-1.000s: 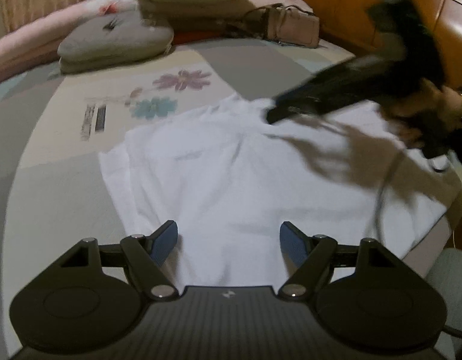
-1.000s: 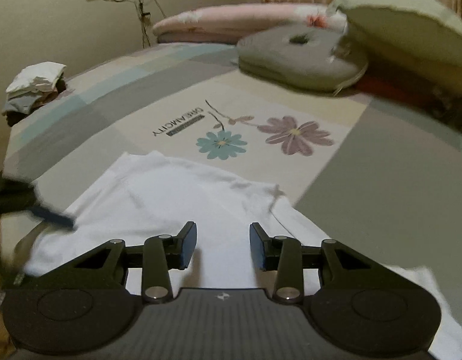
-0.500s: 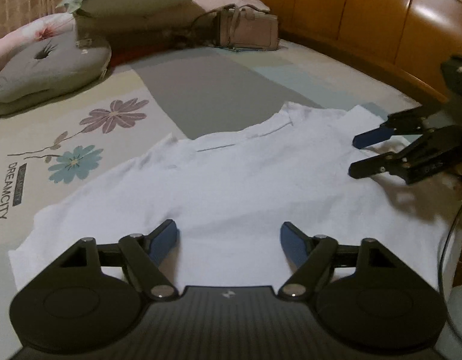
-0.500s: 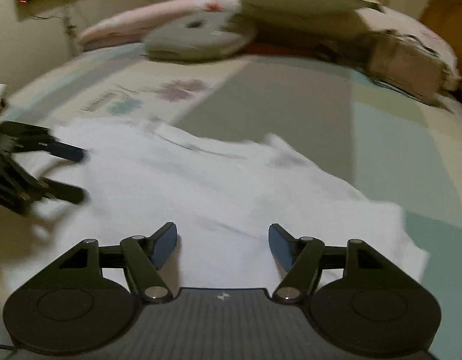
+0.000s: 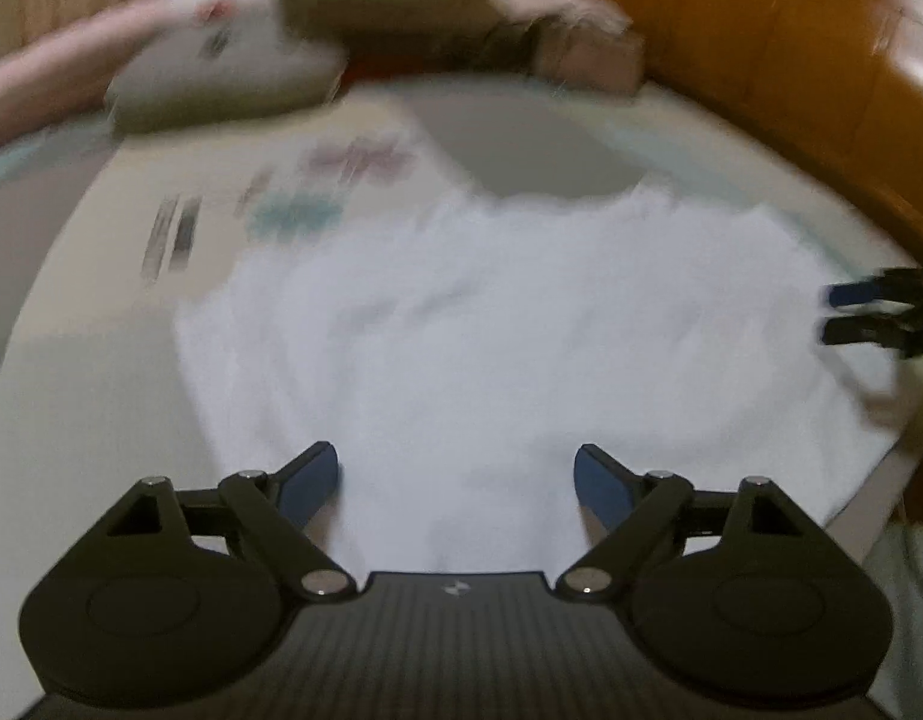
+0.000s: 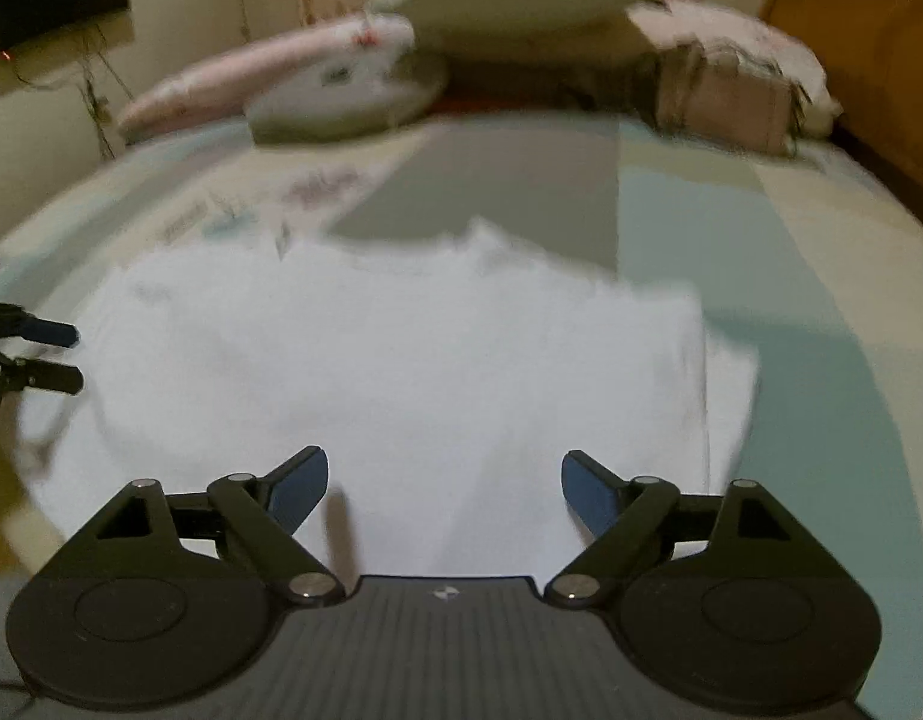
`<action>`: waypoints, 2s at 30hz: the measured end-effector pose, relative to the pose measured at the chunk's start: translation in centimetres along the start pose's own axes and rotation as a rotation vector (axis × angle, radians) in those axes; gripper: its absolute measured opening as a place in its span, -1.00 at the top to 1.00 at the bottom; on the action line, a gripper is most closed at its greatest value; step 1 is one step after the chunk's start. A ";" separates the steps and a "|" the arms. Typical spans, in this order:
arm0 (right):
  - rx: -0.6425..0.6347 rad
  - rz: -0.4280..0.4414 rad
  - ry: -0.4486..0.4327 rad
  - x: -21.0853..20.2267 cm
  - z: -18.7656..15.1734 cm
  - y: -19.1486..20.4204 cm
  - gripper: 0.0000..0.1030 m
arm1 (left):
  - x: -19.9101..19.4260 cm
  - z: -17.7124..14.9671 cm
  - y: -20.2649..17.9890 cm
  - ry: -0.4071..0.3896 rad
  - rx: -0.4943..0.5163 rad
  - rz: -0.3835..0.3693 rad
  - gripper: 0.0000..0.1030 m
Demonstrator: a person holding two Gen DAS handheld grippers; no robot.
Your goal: Fold clothes
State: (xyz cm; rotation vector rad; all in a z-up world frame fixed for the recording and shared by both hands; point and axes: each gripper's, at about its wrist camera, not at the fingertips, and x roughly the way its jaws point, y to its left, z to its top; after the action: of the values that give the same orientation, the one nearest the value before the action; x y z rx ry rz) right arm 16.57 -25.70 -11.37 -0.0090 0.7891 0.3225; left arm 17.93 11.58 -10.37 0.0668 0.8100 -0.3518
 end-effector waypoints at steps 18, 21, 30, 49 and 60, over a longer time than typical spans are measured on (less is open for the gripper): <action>0.129 -0.071 -0.117 1.5 3.3 -3.8 -0.71 | -1.2 -0.9 -3.7 0.011 0.040 0.047 -0.71; 0.132 -0.130 -0.119 0.8 2.8 -3.9 -0.66 | -1.2 -1.4 -2.7 0.003 0.025 0.049 -0.71; 0.164 -0.042 -0.108 -3.9 0.5 -1.2 -0.86 | -2.2 -1.4 -3.5 -0.039 0.019 0.021 -0.71; 0.241 -0.214 -0.004 -7.3 -3.7 3.9 -0.89 | -4.0 -4.7 -2.9 -0.033 0.027 -0.016 -0.73; 0.401 -0.254 -0.077 -8.3 -4.8 4.6 -0.91 | -6.3 -5.6 -2.2 -0.033 0.040 -0.055 -0.78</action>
State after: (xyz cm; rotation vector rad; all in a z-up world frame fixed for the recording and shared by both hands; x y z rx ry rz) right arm 6.42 -24.25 -8.41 0.2761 0.7557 -0.0793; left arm 9.27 12.36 -9.51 0.0756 0.7732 -0.4202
